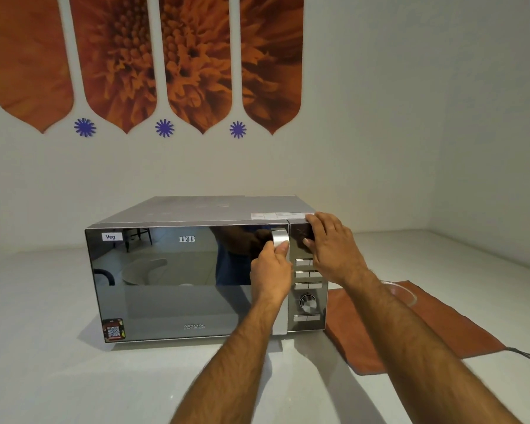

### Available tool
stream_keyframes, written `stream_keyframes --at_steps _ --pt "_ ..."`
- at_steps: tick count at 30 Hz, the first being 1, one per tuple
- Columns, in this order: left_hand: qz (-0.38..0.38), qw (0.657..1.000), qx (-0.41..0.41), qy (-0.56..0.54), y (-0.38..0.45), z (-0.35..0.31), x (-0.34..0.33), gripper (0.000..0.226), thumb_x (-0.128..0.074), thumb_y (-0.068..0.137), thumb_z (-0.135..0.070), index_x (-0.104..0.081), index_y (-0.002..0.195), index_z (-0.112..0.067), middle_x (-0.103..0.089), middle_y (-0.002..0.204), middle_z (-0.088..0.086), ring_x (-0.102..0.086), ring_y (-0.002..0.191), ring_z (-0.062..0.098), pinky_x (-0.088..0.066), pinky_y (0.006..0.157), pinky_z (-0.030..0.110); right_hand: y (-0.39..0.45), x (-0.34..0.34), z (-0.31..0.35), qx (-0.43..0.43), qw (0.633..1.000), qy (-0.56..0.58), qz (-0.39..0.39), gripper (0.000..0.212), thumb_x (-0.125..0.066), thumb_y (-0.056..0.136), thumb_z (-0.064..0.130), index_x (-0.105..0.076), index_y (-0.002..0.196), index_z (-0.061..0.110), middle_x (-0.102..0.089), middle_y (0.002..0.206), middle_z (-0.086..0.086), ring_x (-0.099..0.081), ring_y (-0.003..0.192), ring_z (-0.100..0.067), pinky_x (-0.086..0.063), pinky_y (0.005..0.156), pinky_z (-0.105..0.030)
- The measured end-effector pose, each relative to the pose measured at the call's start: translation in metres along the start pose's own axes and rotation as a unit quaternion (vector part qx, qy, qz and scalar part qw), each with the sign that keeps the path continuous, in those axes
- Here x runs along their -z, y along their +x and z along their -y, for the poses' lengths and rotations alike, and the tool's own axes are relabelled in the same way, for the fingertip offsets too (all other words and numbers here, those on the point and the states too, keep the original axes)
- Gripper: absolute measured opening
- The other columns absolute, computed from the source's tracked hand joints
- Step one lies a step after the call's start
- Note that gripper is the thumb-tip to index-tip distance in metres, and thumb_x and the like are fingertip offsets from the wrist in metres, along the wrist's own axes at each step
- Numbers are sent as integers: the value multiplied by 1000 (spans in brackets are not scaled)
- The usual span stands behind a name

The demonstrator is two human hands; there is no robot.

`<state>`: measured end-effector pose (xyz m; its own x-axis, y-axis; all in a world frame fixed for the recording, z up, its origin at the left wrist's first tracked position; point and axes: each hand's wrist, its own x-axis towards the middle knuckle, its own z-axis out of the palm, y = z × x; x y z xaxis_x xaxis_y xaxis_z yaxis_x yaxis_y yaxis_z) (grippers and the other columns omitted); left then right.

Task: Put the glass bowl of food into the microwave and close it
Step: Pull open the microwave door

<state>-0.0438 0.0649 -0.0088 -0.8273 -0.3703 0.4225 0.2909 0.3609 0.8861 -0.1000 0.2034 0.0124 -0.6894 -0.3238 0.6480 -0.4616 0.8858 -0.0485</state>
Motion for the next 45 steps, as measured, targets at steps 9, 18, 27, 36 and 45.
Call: stream_keyframes --at_steps 9,18,27,36,45 --pt "-2 999 -46 -10 -33 1 18 23 -44 100 -39 -59 89 -26 -66 75 1 -69 70 14 -62 67 32 0 0 1 -9 1000 -1 7 60 -54 98 34 -28 150 18 -35 156 -11 -30 145 -28 -28 117 -48" --pt "-150 956 -228 103 -57 -24 74 29 -63 84 -50 -57 93 -23 -57 87 -8 -52 78 9 -44 68 22 1 13 10 -27 999 6 29 60 -45 101 43 -28 152 16 -34 158 -11 -30 145 -28 -30 116 -49" --pt "3 867 -357 346 -71 -44 88 77 -30 88 -74 -54 131 -15 -63 129 5 -53 122 20 -35 110 39 0 27 18 -37 997 -7 67 71 -39 98 57 -26 153 13 -34 158 -15 -31 145 -30 -35 114 -50" --pt "-132 828 -399 371 -111 -72 130 64 -41 87 -72 -65 66 -16 -58 62 -2 -50 58 12 -41 54 22 -2 29 20 -32 997 -7 73 73 -43 97 57 -26 153 13 -33 158 -16 -31 145 -32 -35 113 -52" --pt "-133 805 -238 527 -151 -116 197 67 -36 85 -75 -34 47 -19 -30 47 -8 -23 40 6 -16 41 21 -3 28 19 -32 997 -3 67 76 -40 95 62 -29 152 12 -36 156 -18 -31 145 -34 -37 110 -55"
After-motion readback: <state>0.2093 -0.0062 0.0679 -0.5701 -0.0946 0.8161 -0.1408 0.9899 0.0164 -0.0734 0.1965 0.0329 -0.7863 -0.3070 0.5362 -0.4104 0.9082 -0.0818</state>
